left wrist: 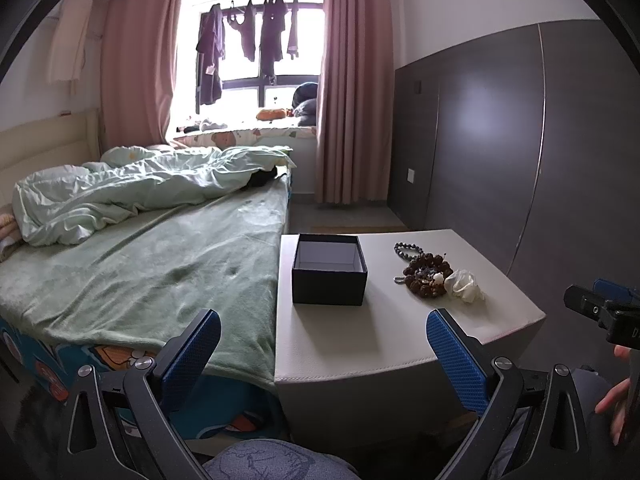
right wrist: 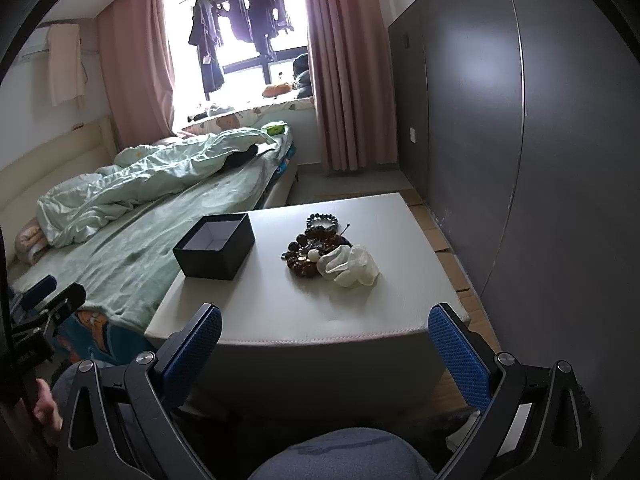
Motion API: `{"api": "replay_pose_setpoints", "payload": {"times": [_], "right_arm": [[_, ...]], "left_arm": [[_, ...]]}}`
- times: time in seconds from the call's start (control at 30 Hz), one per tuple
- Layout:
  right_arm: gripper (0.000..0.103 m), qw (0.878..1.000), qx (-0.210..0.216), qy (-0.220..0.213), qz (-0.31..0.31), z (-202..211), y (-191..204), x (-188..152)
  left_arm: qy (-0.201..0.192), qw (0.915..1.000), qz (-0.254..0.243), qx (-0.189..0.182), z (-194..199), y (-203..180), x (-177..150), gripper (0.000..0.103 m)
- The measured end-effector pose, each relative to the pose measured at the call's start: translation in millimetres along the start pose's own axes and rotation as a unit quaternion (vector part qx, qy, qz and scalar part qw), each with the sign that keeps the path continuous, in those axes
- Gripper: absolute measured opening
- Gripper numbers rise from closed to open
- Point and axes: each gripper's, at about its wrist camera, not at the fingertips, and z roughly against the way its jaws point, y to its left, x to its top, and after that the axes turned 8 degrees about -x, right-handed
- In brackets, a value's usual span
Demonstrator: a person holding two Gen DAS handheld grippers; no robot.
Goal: Organize jewelry
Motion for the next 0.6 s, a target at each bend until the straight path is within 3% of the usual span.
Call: {"api": "replay_pose_setpoints", "payload": {"times": [0.6], "right_arm": [[0.103, 1.0, 0.0, 0.0, -0.001, -1.6, 0.2, 2.5]], "left_arm": [[0.001, 1.0, 0.0, -0.002, -4.2, 3.2, 1.1, 0.103]]}}
